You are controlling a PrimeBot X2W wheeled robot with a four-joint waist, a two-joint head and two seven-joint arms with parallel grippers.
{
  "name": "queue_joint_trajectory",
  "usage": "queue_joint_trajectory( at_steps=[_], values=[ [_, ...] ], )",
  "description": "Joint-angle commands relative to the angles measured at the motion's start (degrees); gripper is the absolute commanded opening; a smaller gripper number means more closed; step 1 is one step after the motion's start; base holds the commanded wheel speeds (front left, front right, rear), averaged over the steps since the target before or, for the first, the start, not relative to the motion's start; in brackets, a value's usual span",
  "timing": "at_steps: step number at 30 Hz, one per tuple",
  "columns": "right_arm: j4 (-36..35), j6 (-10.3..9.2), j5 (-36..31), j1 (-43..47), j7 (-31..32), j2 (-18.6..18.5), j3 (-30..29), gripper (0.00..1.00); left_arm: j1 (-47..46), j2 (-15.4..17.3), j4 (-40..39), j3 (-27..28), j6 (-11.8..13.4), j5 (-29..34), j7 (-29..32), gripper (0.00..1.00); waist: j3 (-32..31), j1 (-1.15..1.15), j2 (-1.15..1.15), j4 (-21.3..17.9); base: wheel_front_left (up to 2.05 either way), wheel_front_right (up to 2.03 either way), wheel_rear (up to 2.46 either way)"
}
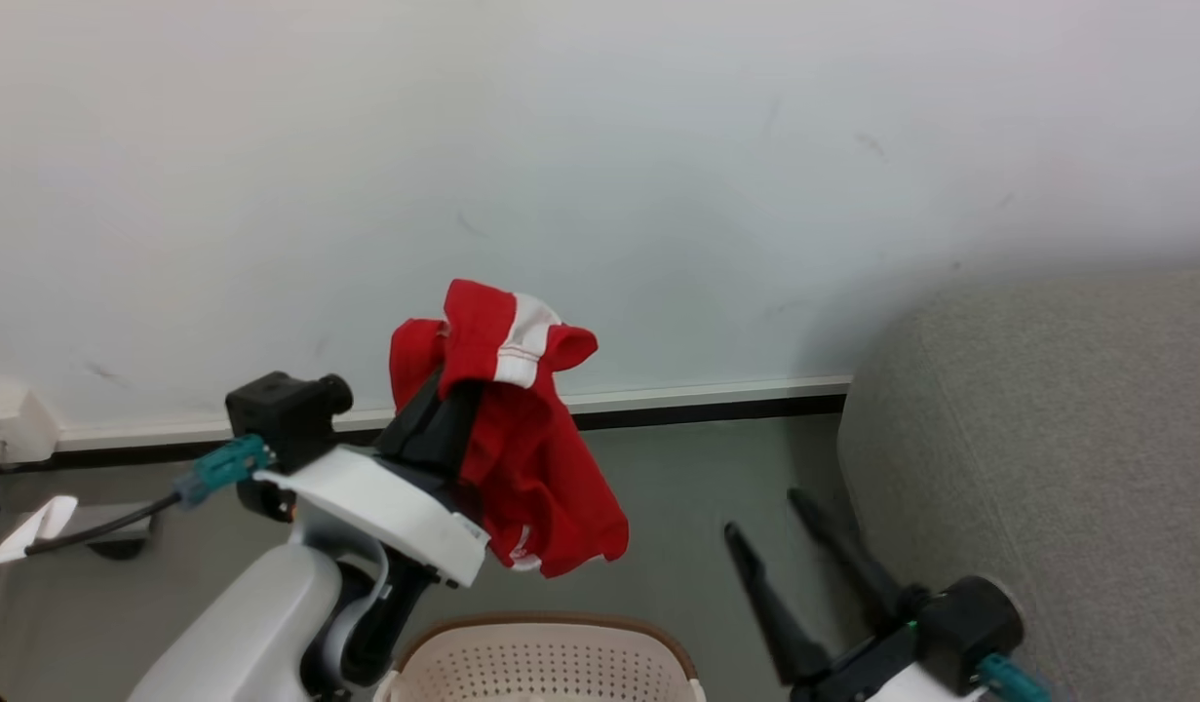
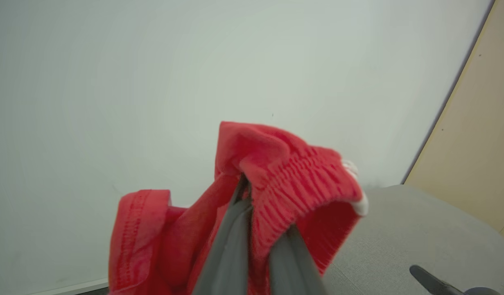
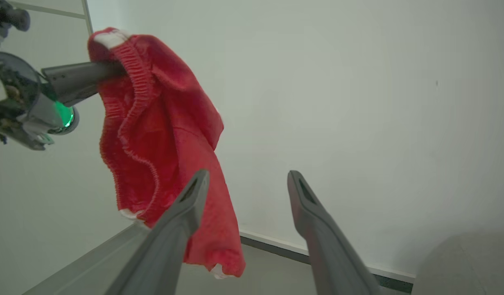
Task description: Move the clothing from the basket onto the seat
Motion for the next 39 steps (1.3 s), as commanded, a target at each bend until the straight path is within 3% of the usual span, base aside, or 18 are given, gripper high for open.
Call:
queue_joint_trajectory(
  at_steps=[1, 8, 18, 23, 36, 37, 38, 39],
  values=[
    [0.79, -0.12, 0.71, -1.33, 0.02, -0.24, 1.47, 1.0, -0.9, -0.21, -0.25, 0.02, -0.18, 0.72, 0.01, 0.0, 0.04, 0.0, 0.0, 0.55, 0.0, 0.0, 0.0],
    [8.1, -0.12, 3.66, -5.87, 0.02, -0.44, 11.46, 1.0, -3.47, -2.15, -0.19, -1.64, -0.83, 1.32, 0.88, 0.0, 0.17, 0.0, 0.0, 3.47, 0.0, 0.0, 0.0],
    [21.11, -0.12, 7.06, -13.33, 0.01, 1.61, 19.54, 1.0, -6.4, -5.5, -1.28, -4.67, -2.03, 1.84, 2.24, 0.0, 0.55, 0.0, 0.0, 7.99, 0.0, 0.0, 0.0],
    [25.46, -0.12, 7.92, -15.55, 0.02, 2.53, 19.39, 1.0, -7.48, -7.13, -2.16, -6.1, -2.61, 1.74, 3.07, 0.0, 0.99, 0.0, 0.0, 10.36, 0.0, 0.0, 0.0],
    [25.61, -0.12, 5.27, -17.18, 0.01, 3.65, 12.07, 1.0, -7.4, -9.44, -2.88, -9.15, -3.66, 0.93, 4.43, 0.0, 1.32, 0.0, 0.0, 14.66, 0.0, 0.0, 0.0],
    [25.63, -0.12, 5.26, -17.16, 0.02, 3.69, 11.76, 0.92, -7.26, -9.47, -2.8, -9.25, -3.7, 0.83, 4.41, 0.0, 1.29, 0.0, 0.0, 14.86, 0.0, 0.0, 0.0],
    [25.66, -0.12, 5.27, -17.08, 0.01, 3.74, 11.44, 0.4, -7.14, -9.47, -2.74, -9.28, -3.67, 0.75, 4.42, 0.0, 1.26, 0.0, 0.0, 15.02, 0.0, 0.0, 0.0],
    [25.66, -0.12, 5.23, -17.03, 0.02, 3.78, 11.18, 0.09, -7.06, -9.43, -2.67, -9.19, -3.54, 0.62, 4.38, 0.0, 1.23, 0.0, 0.0, 15.16, 0.0, 0.0, 0.0]
  ],
)
